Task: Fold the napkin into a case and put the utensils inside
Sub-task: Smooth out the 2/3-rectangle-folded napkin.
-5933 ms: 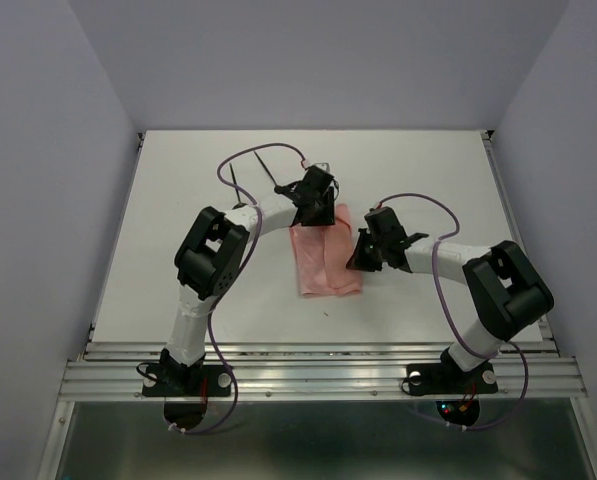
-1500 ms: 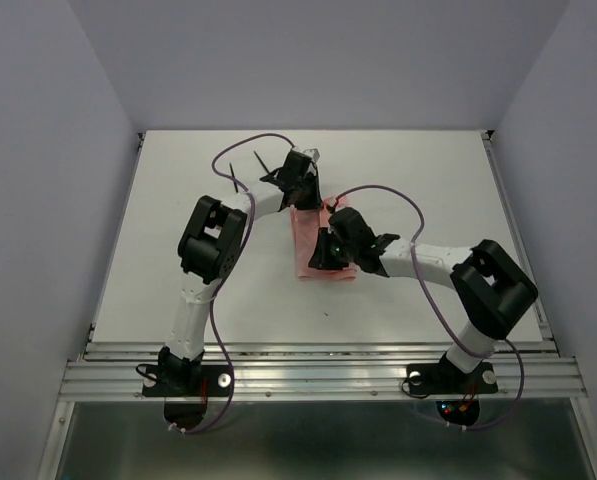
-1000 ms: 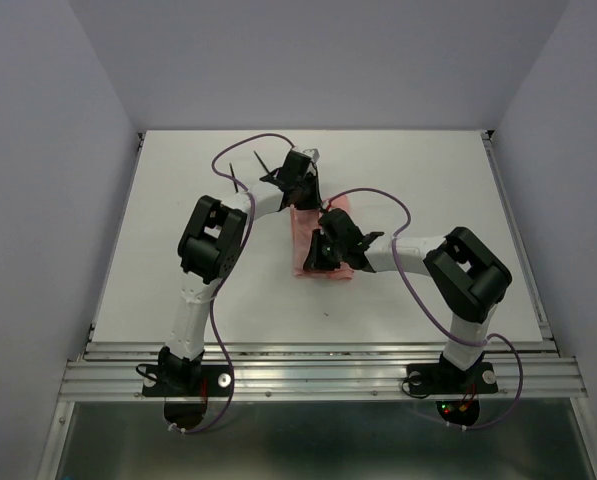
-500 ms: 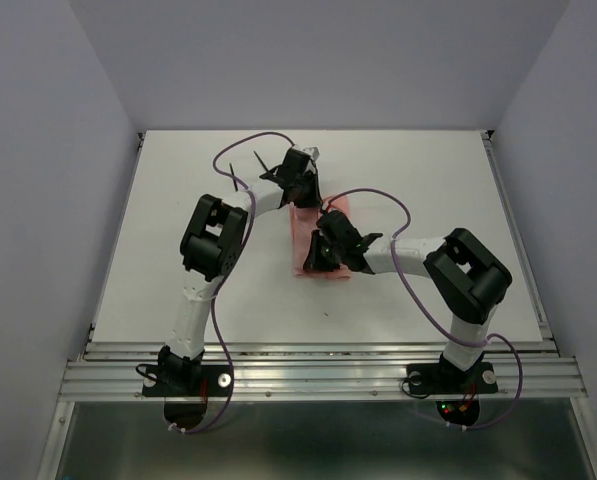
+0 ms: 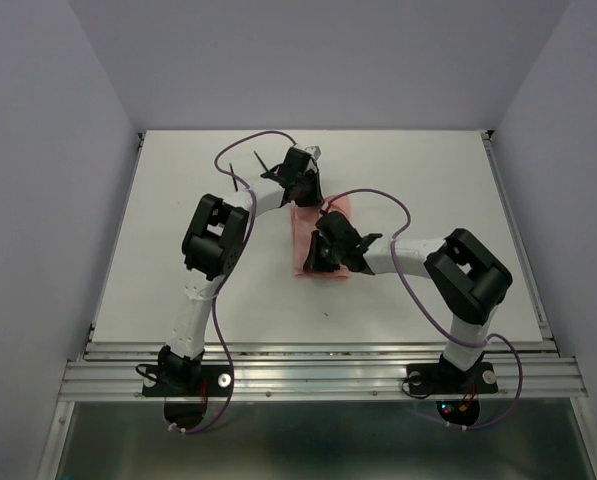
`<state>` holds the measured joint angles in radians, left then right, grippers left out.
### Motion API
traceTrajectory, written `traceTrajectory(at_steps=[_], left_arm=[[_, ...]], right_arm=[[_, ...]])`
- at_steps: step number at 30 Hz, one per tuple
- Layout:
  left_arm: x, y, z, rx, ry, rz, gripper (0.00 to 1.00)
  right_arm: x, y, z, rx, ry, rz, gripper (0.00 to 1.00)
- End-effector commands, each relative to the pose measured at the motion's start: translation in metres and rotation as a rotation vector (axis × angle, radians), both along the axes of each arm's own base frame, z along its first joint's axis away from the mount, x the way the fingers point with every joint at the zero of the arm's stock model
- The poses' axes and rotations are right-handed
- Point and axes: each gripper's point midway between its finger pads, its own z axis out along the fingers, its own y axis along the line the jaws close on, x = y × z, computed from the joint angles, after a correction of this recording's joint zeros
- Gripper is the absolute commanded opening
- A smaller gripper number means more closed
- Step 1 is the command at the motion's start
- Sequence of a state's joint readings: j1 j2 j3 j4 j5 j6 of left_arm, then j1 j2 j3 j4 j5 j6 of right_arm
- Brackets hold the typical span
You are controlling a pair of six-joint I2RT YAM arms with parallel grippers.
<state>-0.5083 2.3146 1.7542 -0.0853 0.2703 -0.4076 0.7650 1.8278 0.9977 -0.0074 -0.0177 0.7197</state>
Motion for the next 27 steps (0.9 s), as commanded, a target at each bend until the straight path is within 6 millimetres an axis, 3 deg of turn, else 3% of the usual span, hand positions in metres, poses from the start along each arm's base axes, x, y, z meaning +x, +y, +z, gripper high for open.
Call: traceTrajectory(at_steps=[1,6,8,11,14,19,24,27], left_arm=[[0.008,0.0,0.009,0.0,-0.034,-0.012,0.0],[0.002,0.001,0.002,0.003,-0.019,-0.016,0.0],[0.0,0.002,0.001,0.001,-0.017,-0.018,0.0],[-0.002,0.001,0.001,-0.004,-0.014,-0.025,0.0],[-0.001,0.0,0.001,-0.006,-0.015,-0.026,0.0],[-0.003,0.0,-0.001,-0.005,-0.013,-0.032,0.0],[-0.004,0.0,-0.003,-0.003,-0.008,-0.037,0.0],[-0.005,0.0,-0.005,-0.003,-0.004,-0.038,0.0]], right_arm=[[-0.034,-0.042,-0.038,-0.2,0.114,-0.014,0.21],[-0.014,-0.033,0.011,-0.144,-0.004,-0.025,0.35],[-0.005,-0.031,0.039,-0.11,-0.071,-0.045,0.39],[0.005,-0.034,0.067,-0.104,-0.139,-0.064,0.41],[0.015,-0.048,0.073,-0.125,-0.156,-0.105,0.41],[0.027,-0.085,0.055,-0.162,-0.111,-0.187,0.36],[0.038,-0.103,0.042,-0.137,-0.064,-0.178,0.09],[0.045,-0.105,0.048,-0.045,-0.064,-0.151,0.02]])
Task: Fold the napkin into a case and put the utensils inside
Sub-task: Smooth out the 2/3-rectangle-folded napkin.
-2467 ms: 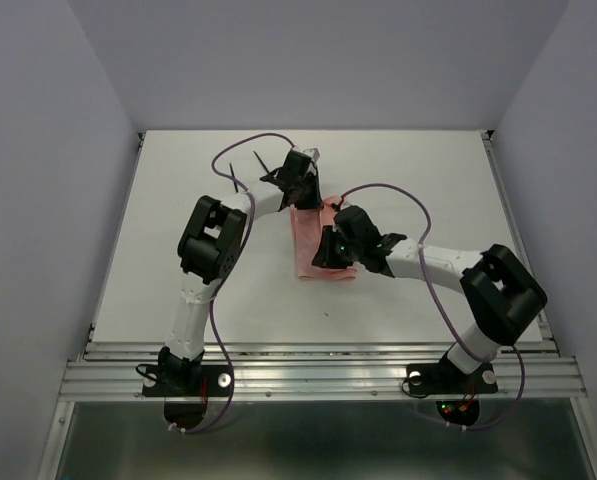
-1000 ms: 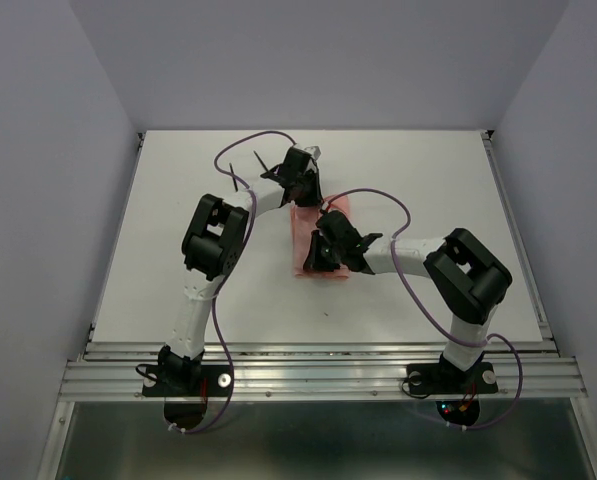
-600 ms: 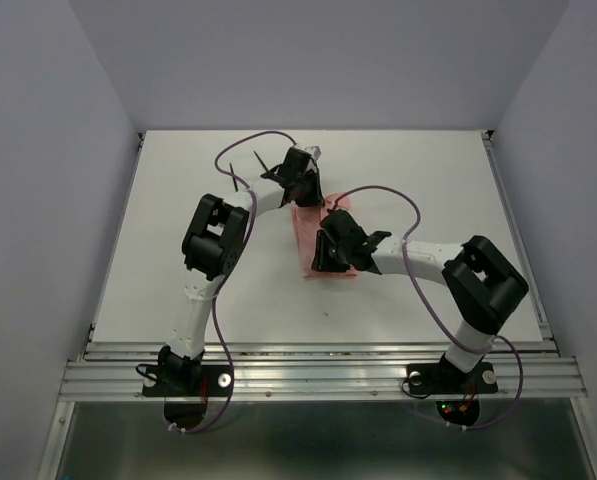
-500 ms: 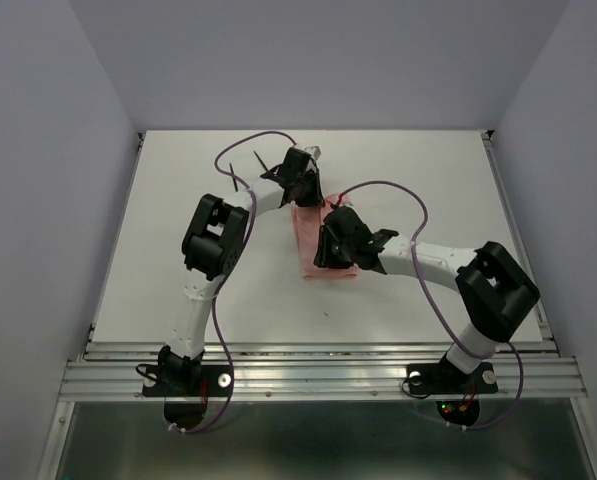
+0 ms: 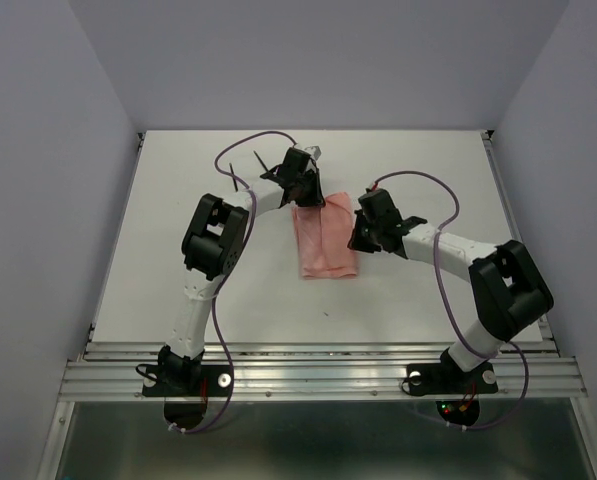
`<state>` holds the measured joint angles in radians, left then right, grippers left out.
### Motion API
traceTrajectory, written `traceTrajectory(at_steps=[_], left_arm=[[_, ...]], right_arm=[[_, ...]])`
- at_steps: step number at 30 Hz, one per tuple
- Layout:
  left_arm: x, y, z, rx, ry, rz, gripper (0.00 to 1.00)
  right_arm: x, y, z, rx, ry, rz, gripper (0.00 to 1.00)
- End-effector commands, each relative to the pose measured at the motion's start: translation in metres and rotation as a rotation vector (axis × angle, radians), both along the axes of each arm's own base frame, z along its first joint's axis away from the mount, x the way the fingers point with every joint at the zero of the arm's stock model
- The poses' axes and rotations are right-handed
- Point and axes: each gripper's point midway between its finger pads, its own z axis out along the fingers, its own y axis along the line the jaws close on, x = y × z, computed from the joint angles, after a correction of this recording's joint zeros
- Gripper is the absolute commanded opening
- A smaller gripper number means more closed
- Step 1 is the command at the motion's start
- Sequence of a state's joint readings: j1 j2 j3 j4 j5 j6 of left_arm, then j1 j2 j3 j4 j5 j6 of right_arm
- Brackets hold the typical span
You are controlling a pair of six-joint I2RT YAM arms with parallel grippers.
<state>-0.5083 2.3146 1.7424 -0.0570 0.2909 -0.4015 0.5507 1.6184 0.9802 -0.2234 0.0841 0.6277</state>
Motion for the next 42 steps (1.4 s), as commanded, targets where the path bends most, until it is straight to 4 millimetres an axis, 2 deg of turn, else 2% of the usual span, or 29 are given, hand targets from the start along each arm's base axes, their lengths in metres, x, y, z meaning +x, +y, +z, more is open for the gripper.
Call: traceTrajectory(at_steps=[1,2,3,6,7,8,11,13,14,16,21,27,31,35,37,38,40,41,42], left_arm=[[-0.005,0.003,-0.006,0.015,0.009,-0.02,0.0],[-0.005,0.003,-0.006,0.015,0.01,-0.019,0.0],[-0.005,0.003,-0.006,0.014,0.009,-0.019,0.0],[-0.006,0.003,-0.007,0.014,0.013,-0.019,0.0],[-0.006,0.003,-0.005,0.012,0.01,-0.019,0.0],[-0.007,0.004,-0.007,0.014,0.014,-0.019,0.0],[-0.008,0.005,-0.004,0.014,0.011,-0.018,0.0],[-0.009,0.006,-0.005,0.015,0.014,-0.016,0.0],[-0.011,0.005,-0.005,0.015,0.017,-0.018,0.0],[-0.012,0.006,-0.005,0.014,0.019,-0.019,0.0],[-0.016,0.004,-0.006,0.014,0.024,-0.024,0.0],[-0.022,0.003,-0.003,0.008,0.027,-0.029,0.0],[-0.025,0.002,0.0,0.006,0.027,-0.029,0.0],[-0.028,0.001,0.006,0.001,0.023,-0.03,0.0],[-0.029,0.002,0.009,0.003,0.02,-0.028,0.06],[-0.031,0.003,0.013,0.006,0.017,-0.028,0.15],[-0.03,0.005,0.022,0.022,-0.006,-0.02,0.26],[-0.031,0.007,0.024,0.034,-0.008,-0.018,0.38],[-0.03,0.009,0.026,0.049,-0.017,-0.01,0.43]], right_arm=[[0.006,0.001,0.004,0.1,-0.007,0.068,0.01],[0.007,0.008,0.01,0.155,-0.013,0.102,0.01],[0.014,0.002,0.013,0.18,-0.026,0.096,0.01],[0.026,0.003,0.021,0.281,-0.035,0.126,0.01],[0.03,-0.004,0.022,0.327,-0.014,0.125,0.01],[0.043,-0.003,0.024,0.36,-0.038,0.13,0.01],[0.058,-0.006,0.028,0.416,-0.044,0.154,0.01],[0.072,-0.005,0.026,0.423,-0.042,0.157,0.01],[0.078,0.0,0.032,0.44,-0.052,0.179,0.01],[0.085,-0.001,0.023,0.449,-0.03,0.171,0.01],[0.095,0.008,0.024,0.481,-0.033,0.201,0.01],[0.1,0.009,0.02,0.482,-0.027,0.197,0.01],[0.099,0.01,0.007,0.487,0.016,0.185,0.01],[0.095,0.003,-0.02,0.448,0.073,0.137,0.01],[0.095,-0.005,-0.031,0.431,0.089,0.104,0.01],[0.092,-0.007,-0.041,0.421,0.108,0.09,0.01],[0.089,-0.013,-0.05,0.412,0.127,0.068,0.01],[0.088,-0.015,-0.054,0.404,0.132,0.058,0.01],[0.087,-0.016,-0.056,0.401,0.135,0.056,0.01]])
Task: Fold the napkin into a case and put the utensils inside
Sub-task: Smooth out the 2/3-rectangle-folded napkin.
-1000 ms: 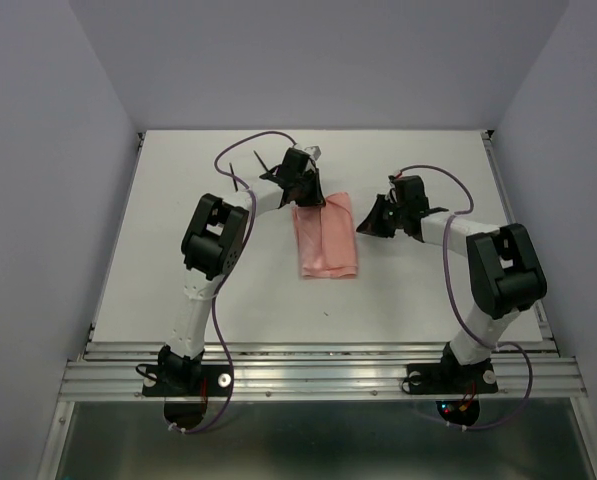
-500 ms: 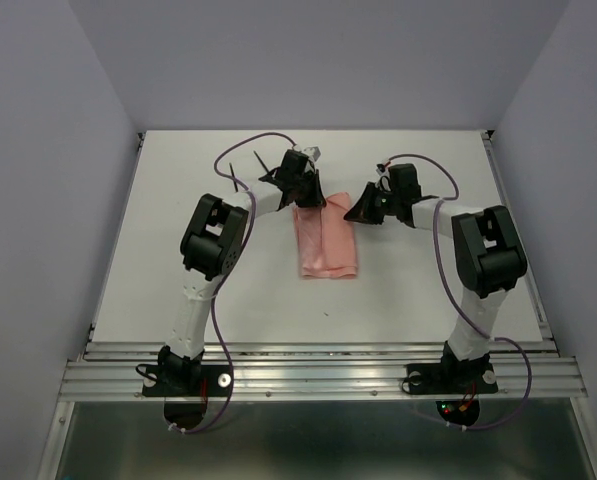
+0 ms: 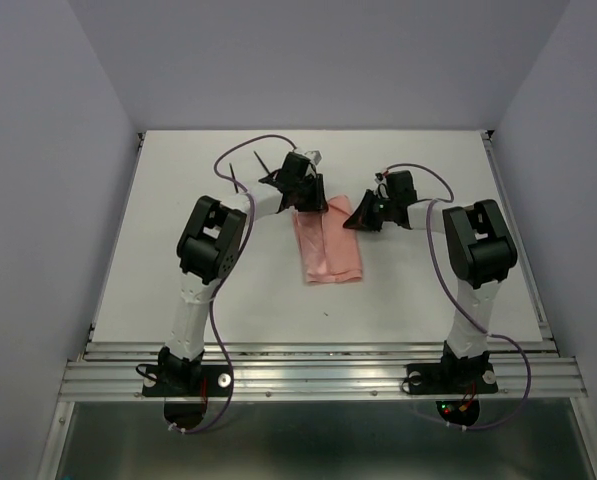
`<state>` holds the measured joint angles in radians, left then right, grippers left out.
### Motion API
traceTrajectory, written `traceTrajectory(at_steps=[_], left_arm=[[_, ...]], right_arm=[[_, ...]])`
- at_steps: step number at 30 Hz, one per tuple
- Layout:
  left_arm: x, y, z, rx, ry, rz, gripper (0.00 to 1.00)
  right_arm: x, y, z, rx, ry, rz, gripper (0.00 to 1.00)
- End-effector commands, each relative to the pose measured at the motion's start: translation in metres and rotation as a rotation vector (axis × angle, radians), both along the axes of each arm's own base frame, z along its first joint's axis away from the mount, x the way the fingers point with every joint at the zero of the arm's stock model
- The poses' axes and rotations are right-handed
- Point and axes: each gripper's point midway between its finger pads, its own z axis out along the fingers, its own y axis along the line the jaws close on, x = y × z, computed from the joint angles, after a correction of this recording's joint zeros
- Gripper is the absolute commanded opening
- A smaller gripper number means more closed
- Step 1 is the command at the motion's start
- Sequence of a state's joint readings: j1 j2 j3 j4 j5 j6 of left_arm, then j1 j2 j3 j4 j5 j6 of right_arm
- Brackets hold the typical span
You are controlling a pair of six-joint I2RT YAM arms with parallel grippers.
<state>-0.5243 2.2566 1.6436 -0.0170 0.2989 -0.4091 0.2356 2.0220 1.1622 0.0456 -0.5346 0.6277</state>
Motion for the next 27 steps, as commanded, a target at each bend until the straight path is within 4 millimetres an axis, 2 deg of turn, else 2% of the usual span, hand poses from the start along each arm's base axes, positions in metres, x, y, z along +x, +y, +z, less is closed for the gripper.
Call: traceTrajectory(at_steps=[1,2,3,4,7,8,10,11,13,14,17,19,22,27], left_arm=[[-0.011,0.012,0.028,0.066,-0.03,0.009,0.49],[-0.013,0.014,0.035,0.076,-0.04,0.008,0.58],[-0.013,0.017,0.036,0.095,-0.047,0.022,0.61],[-0.014,0.018,0.045,0.097,-0.06,0.024,0.63],[-0.023,0.026,0.046,0.12,-0.053,0.05,0.64],[-0.025,0.027,0.053,0.113,-0.062,0.055,0.61],[-0.036,0.031,0.047,0.115,-0.034,0.068,0.56],[-0.039,0.03,0.051,0.104,-0.04,0.07,0.5],[-0.052,0.034,0.039,0.107,0.001,0.082,0.43],[-0.061,0.035,0.034,0.108,0.016,0.075,0.37],[-0.072,0.031,0.03,0.091,0.031,0.07,0.26],[-0.083,0.032,0.019,0.096,0.061,0.061,0.2],[-0.097,0.03,0.01,0.073,0.093,0.03,0.08],[-0.111,0.037,-0.003,0.091,0.113,0.016,0.04]], right_arm=[[0.001,-0.012,-0.017,-0.043,0.014,-0.046,0.01],[-0.001,-0.013,-0.019,-0.046,0.017,-0.046,0.01],[0.001,-0.017,-0.018,-0.047,0.015,-0.056,0.01],[-0.001,-0.017,-0.019,-0.048,0.018,-0.053,0.01],[-0.003,-0.018,-0.017,-0.052,0.013,-0.052,0.01],[-0.003,-0.018,-0.016,-0.051,0.011,-0.051,0.01],[-0.005,-0.019,-0.014,-0.051,0.006,-0.049,0.01],[-0.005,-0.019,-0.013,-0.052,0.003,-0.047,0.01],[-0.007,-0.019,-0.011,-0.054,-0.003,-0.046,0.01],[-0.007,-0.019,-0.009,-0.053,-0.006,-0.046,0.01],[-0.008,-0.02,-0.007,-0.054,-0.012,-0.045,0.01],[-0.008,-0.019,-0.003,-0.049,-0.017,-0.042,0.01],[-0.011,-0.018,0.008,-0.038,-0.032,-0.032,0.01],[-0.017,-0.018,0.032,-0.026,-0.073,-0.019,0.08]])
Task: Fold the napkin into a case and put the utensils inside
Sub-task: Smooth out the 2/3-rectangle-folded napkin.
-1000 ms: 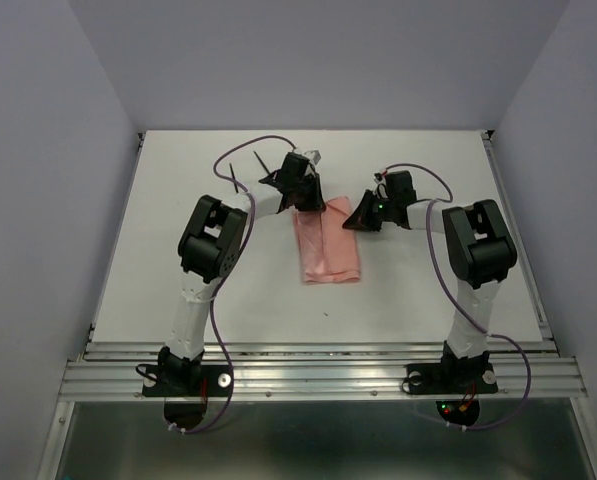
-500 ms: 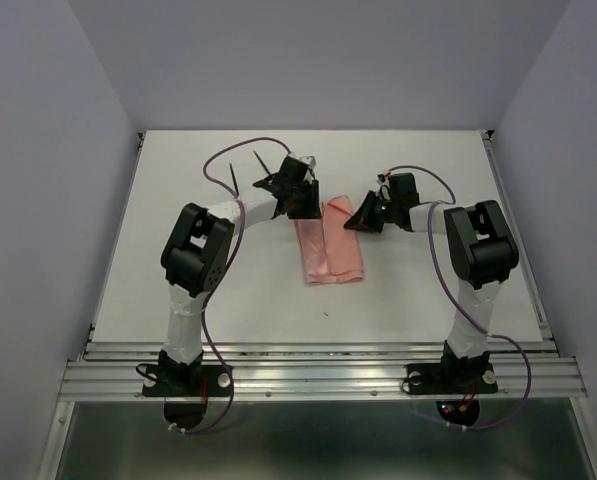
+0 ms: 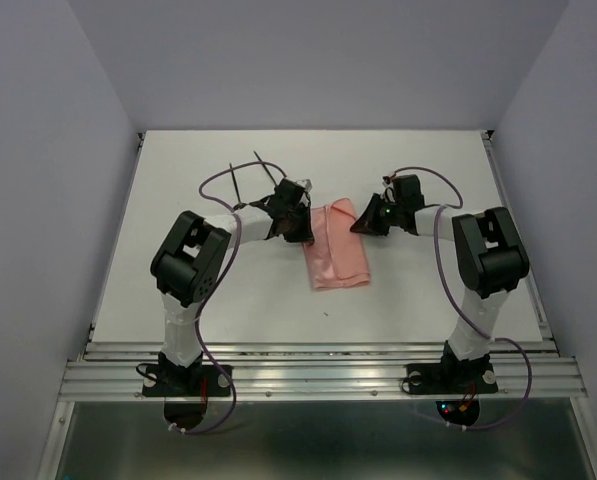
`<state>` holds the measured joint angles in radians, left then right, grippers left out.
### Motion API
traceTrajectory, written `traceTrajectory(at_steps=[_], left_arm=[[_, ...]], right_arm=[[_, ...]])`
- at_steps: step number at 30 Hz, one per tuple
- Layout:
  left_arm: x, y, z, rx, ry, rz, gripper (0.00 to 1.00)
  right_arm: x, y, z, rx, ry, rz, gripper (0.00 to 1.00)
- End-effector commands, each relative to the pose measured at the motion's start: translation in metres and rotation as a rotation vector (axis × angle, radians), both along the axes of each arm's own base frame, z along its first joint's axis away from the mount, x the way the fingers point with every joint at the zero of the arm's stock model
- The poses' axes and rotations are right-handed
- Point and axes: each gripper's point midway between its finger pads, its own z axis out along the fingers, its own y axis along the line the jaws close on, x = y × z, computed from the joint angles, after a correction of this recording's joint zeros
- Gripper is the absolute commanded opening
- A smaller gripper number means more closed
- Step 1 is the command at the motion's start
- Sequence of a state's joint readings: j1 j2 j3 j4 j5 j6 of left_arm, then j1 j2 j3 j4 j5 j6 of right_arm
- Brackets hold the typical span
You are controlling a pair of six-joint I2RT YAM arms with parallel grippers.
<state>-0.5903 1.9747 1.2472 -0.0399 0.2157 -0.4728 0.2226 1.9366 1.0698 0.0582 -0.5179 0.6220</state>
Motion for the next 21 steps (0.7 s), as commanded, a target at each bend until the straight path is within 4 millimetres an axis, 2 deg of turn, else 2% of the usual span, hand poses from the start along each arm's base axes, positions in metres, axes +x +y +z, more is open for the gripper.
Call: traceTrajectory(at_steps=[1,3,6,9,10,14,16,21], left_arm=[[-0.013,0.004,0.001,0.008,0.007,-0.02,0.03],[-0.015,0.006,-0.002,0.017,0.008,-0.024,0.03],[-0.015,0.007,-0.007,0.036,0.01,-0.038,0.0],[-0.012,0.01,-0.01,0.062,0.004,-0.041,0.0],[-0.009,0.011,-0.01,0.073,-0.003,-0.041,0.0],[-0.009,0.011,-0.013,0.086,0.004,-0.048,0.0],[-0.009,0.011,-0.014,0.081,0.007,-0.049,0.0],[-0.009,0.01,-0.012,0.079,0.003,-0.055,0.0]], right_arm=[[-0.004,-0.006,0.027,-0.011,-0.06,0.007,0.08],[-0.007,-0.002,0.032,0.011,-0.065,0.03,0.08],[-0.018,0.007,0.028,0.064,-0.034,0.094,0.09],[-0.032,0.013,0.014,0.073,0.005,0.132,0.09],[-0.042,0.016,0.01,0.073,0.024,0.144,0.09],[-0.064,0.033,0.014,0.045,-0.003,0.194,0.09],[-0.076,0.037,0.016,-0.006,-0.013,0.204,0.09],[-0.089,0.04,0.017,-0.016,-0.018,0.222,0.09]])
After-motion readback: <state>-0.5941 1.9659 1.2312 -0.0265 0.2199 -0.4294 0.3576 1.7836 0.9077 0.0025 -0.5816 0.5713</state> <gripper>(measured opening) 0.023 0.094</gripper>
